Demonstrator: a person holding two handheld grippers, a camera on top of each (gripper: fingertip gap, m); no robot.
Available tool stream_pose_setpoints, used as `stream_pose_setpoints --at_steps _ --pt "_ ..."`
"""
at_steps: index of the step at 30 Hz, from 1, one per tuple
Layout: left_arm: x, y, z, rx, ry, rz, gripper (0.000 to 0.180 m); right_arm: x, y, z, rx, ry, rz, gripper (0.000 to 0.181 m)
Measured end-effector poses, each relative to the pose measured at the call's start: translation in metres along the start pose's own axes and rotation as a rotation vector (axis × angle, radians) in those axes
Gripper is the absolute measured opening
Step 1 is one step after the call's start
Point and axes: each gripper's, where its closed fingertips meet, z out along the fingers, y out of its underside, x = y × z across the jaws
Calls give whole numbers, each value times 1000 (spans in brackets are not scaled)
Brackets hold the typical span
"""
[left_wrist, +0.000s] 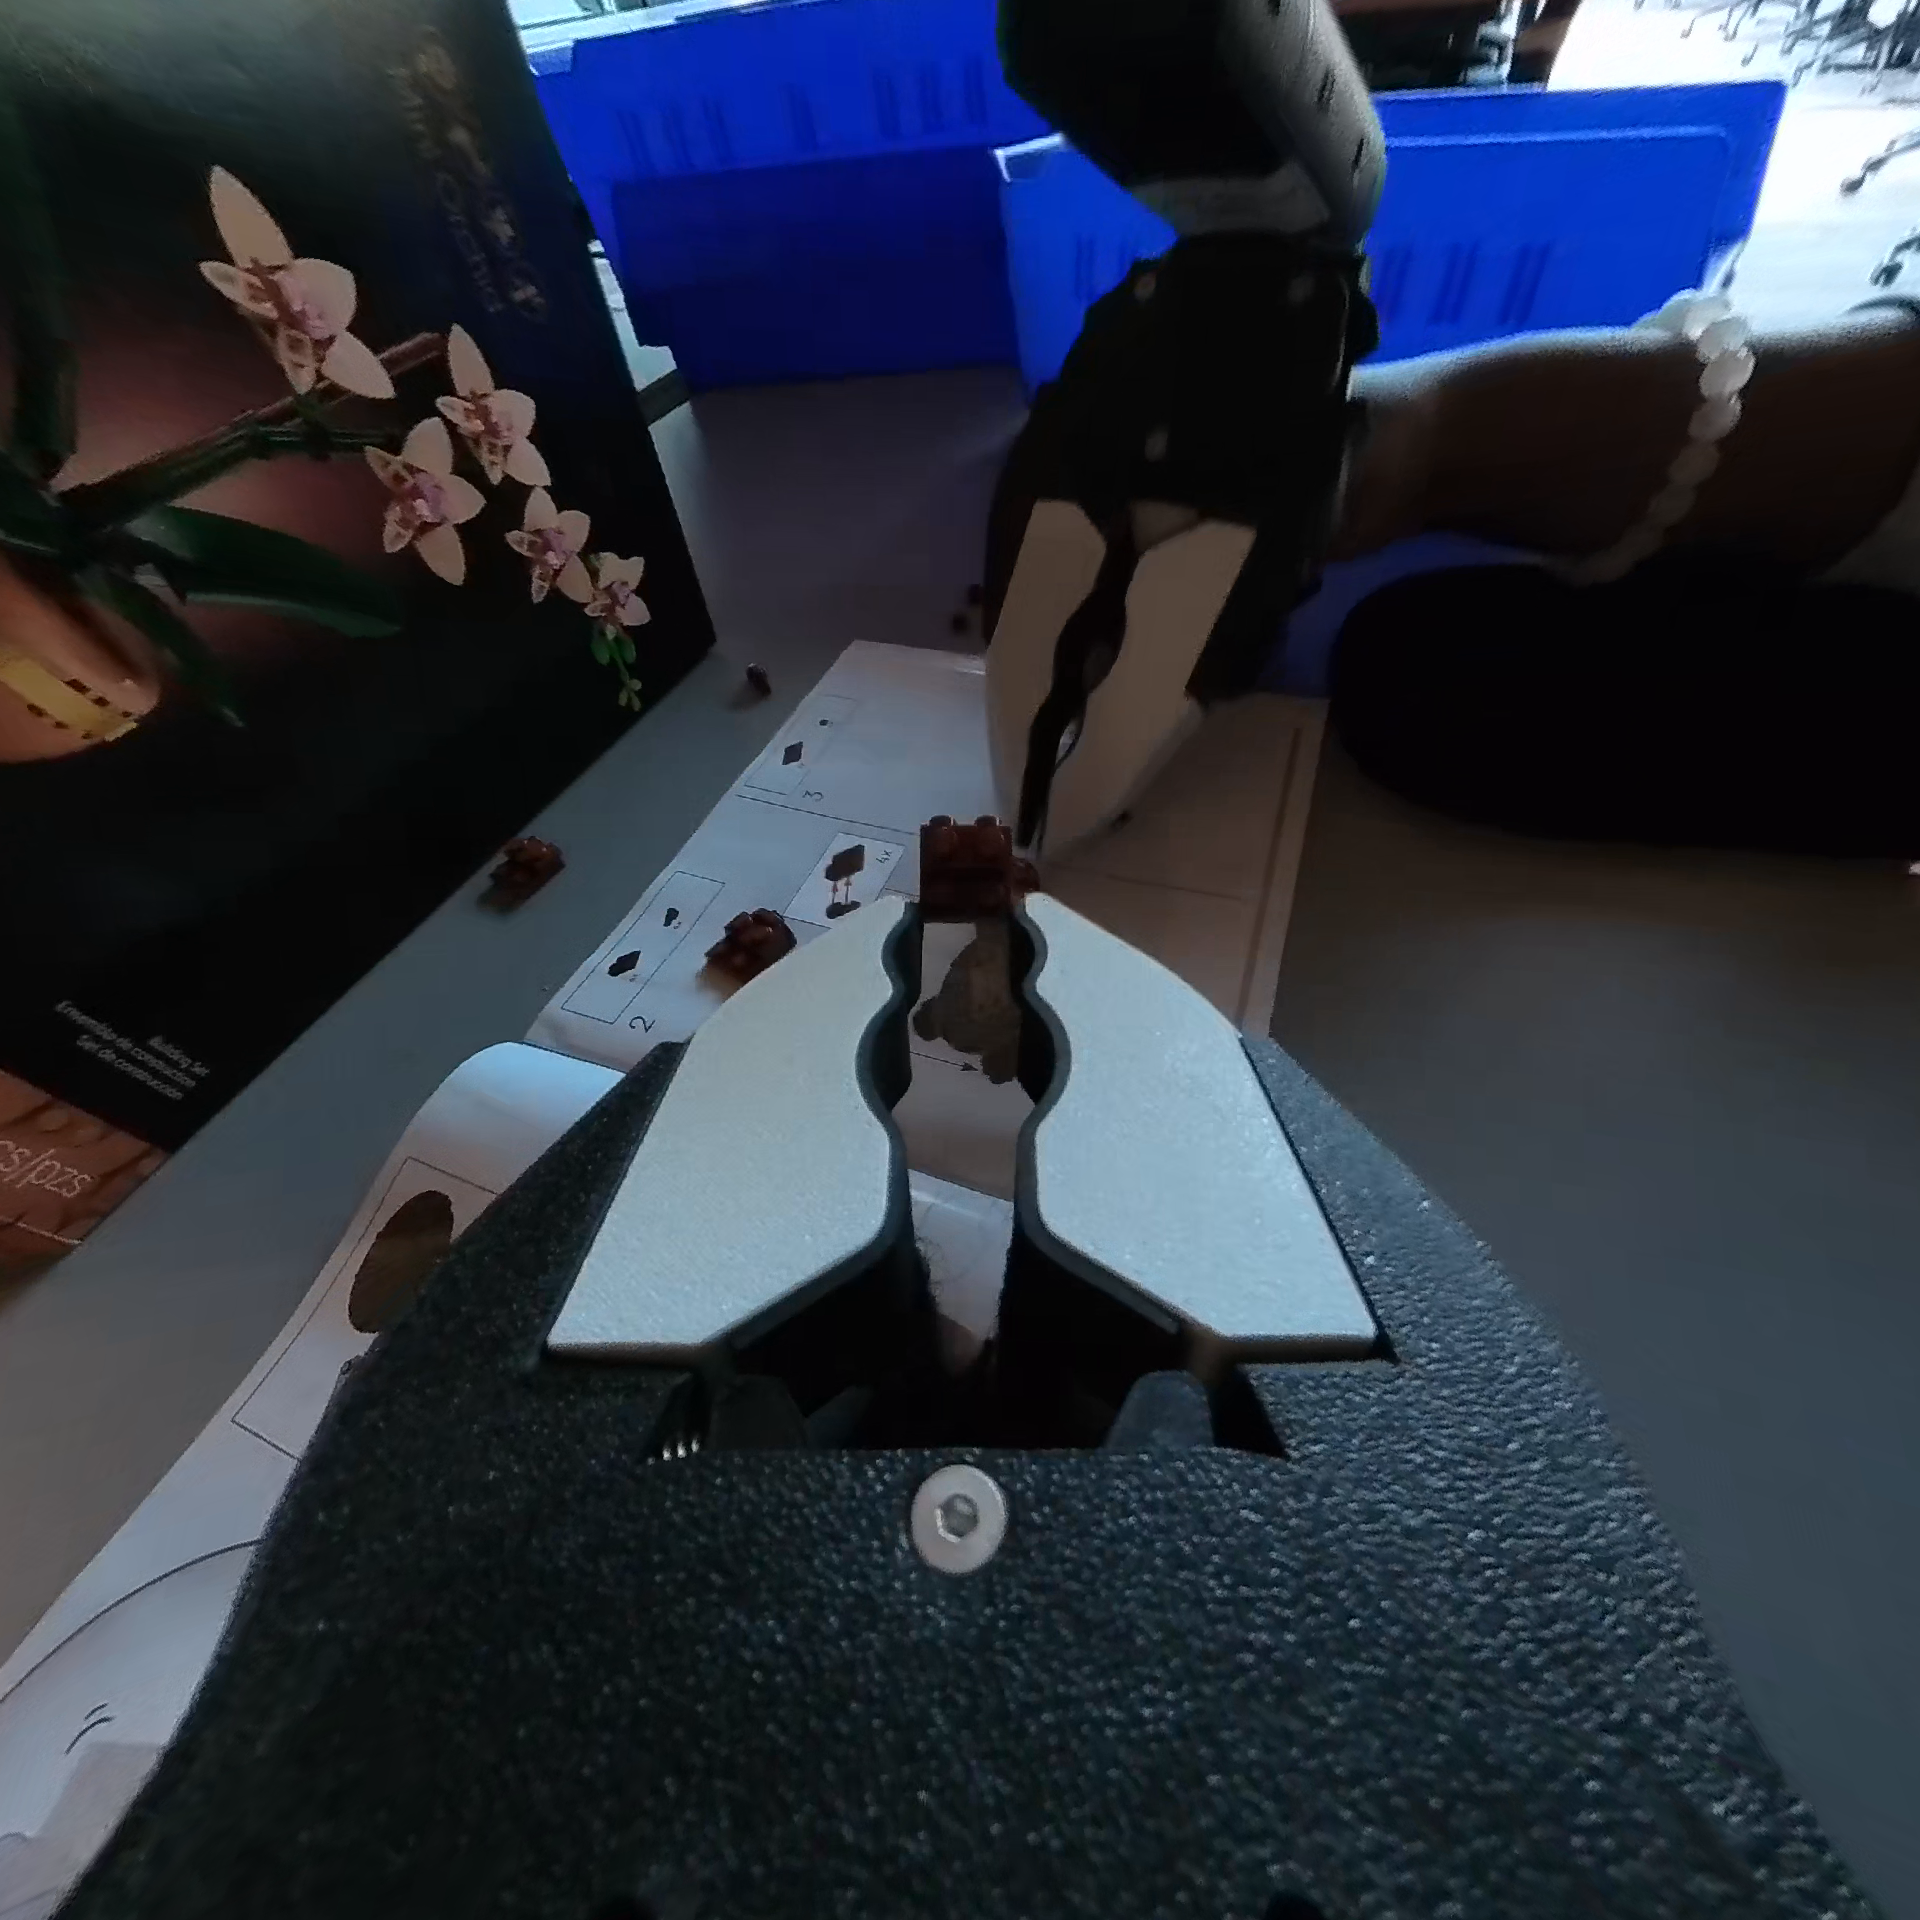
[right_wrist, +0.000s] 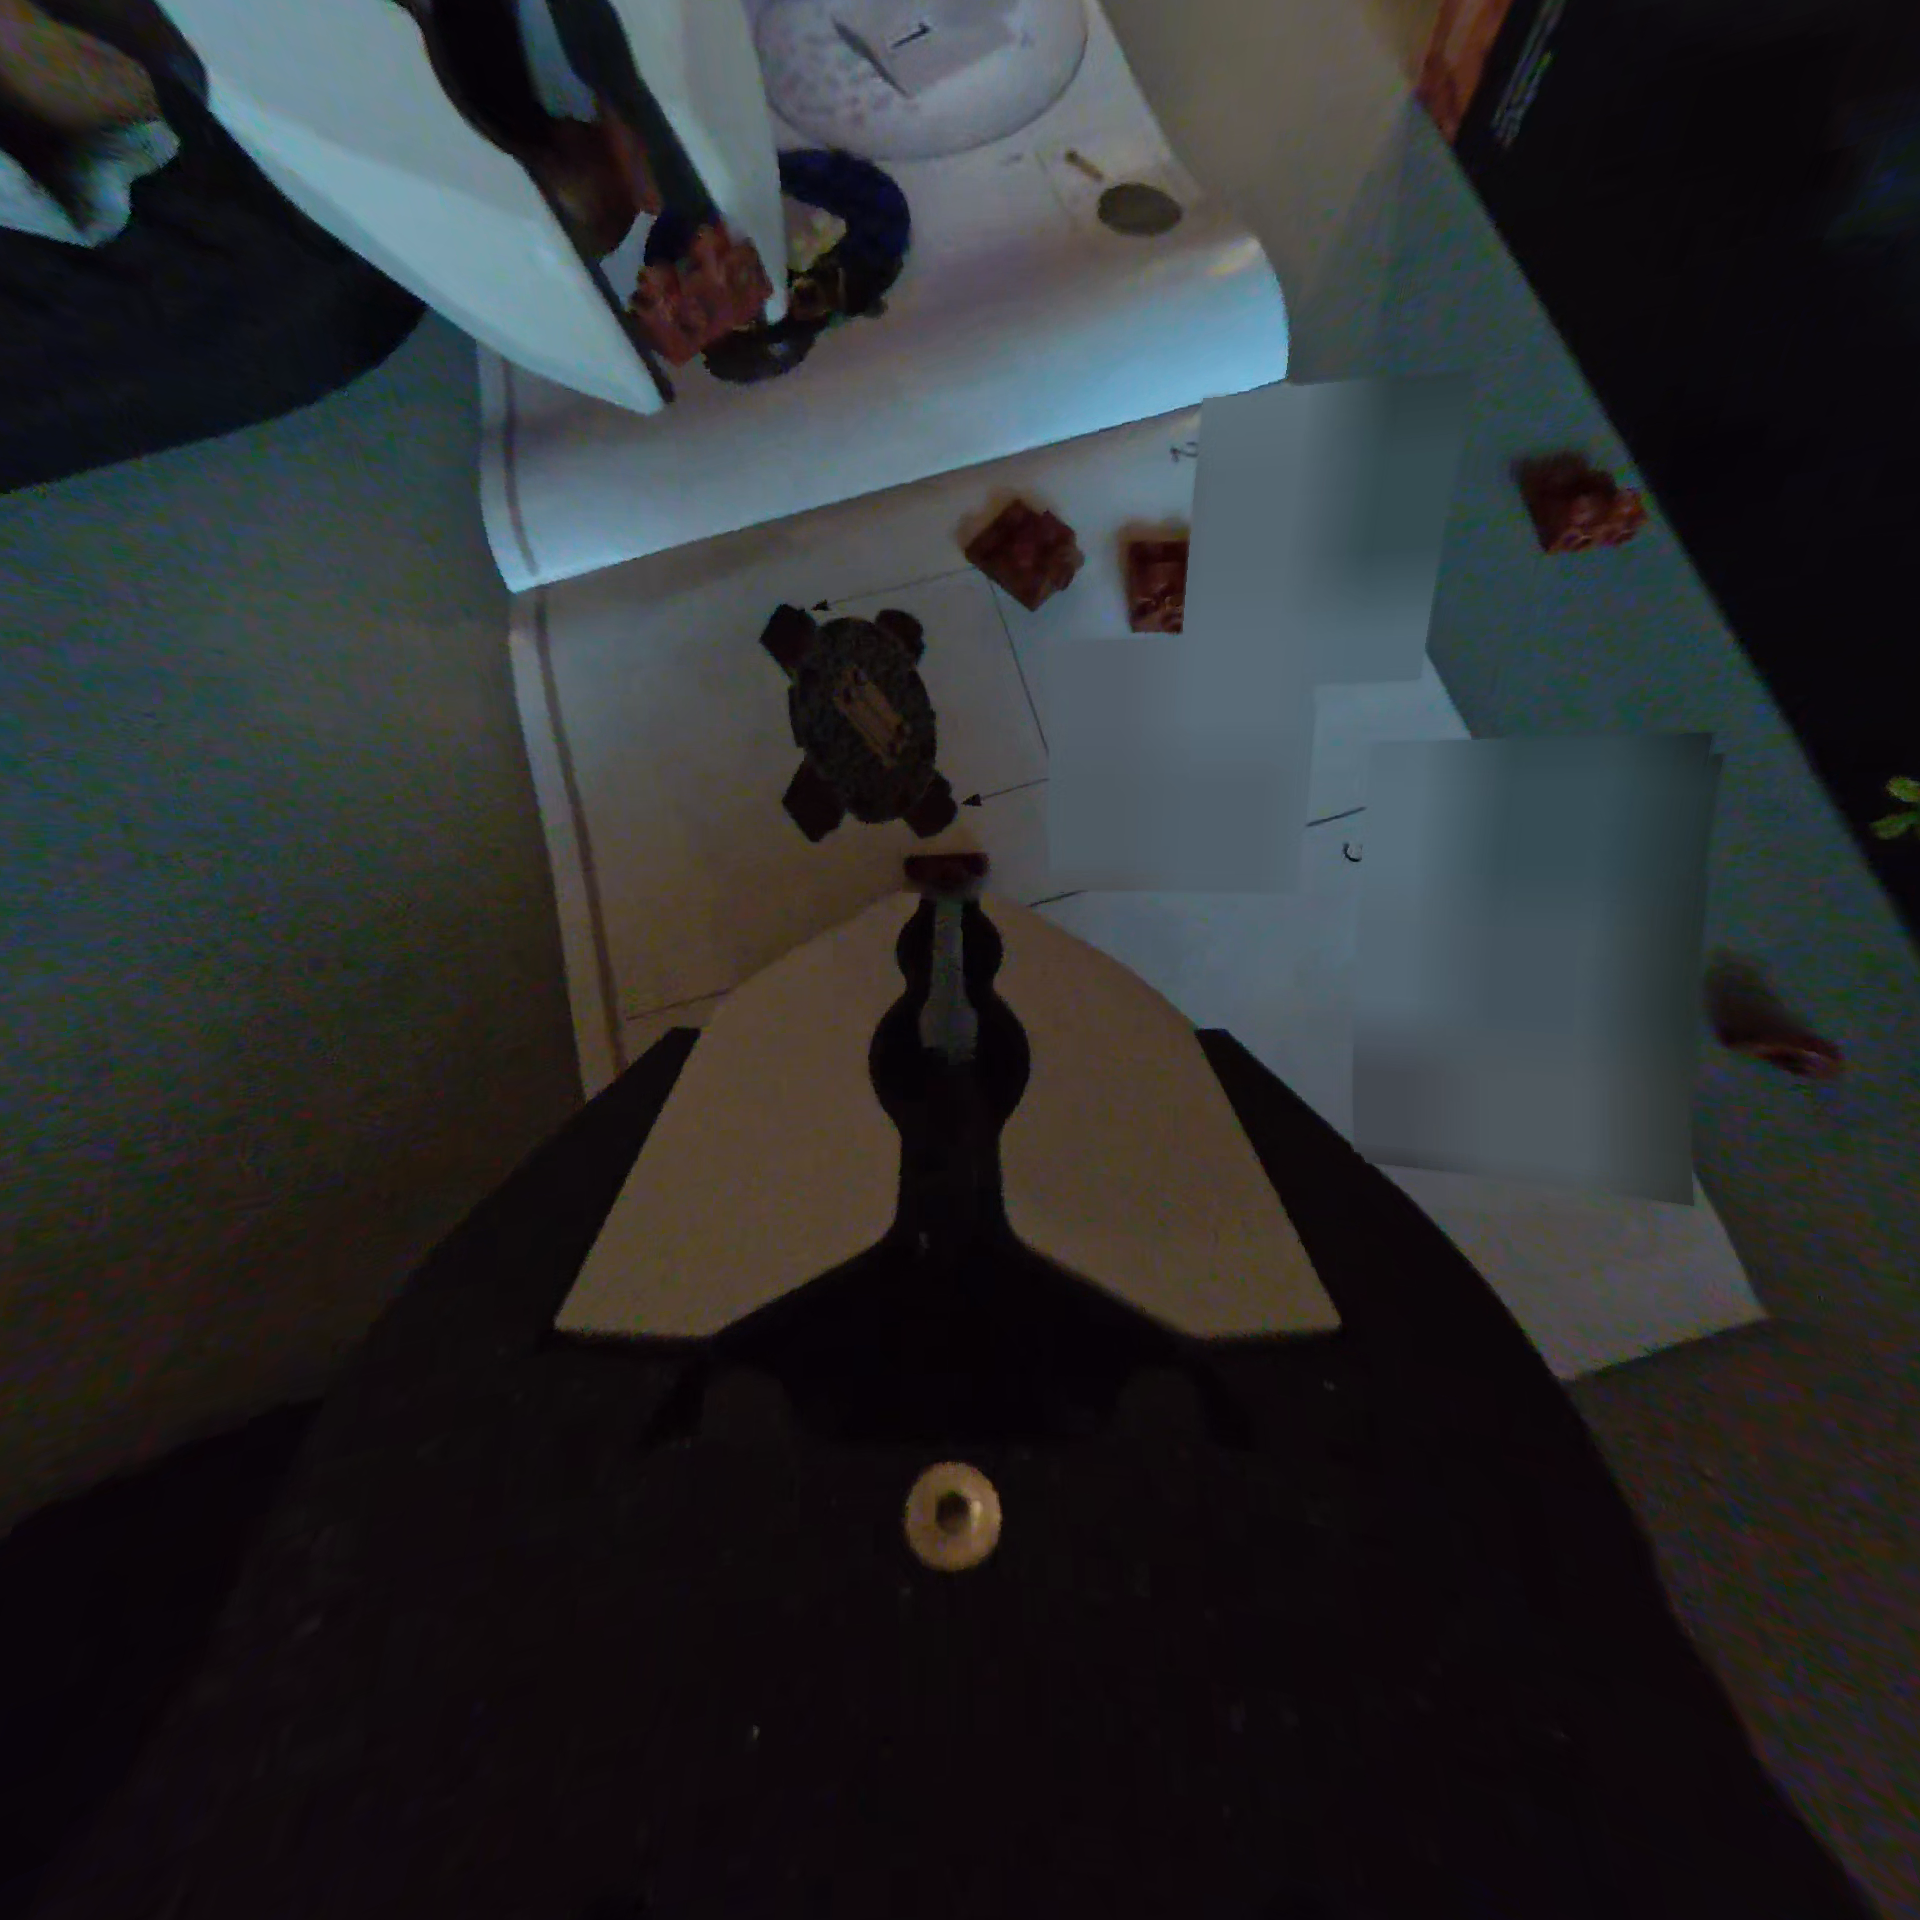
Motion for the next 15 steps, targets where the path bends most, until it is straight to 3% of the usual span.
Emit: stream_pose_setpoints --at_steps 10,15 --pt "1 0 0 -4 10 8 14 -1 -13 15 3 -27 -65 6" --pt "2 -1 1 6 5 -2 14 1 -10 3 -31 -6 -76 15"
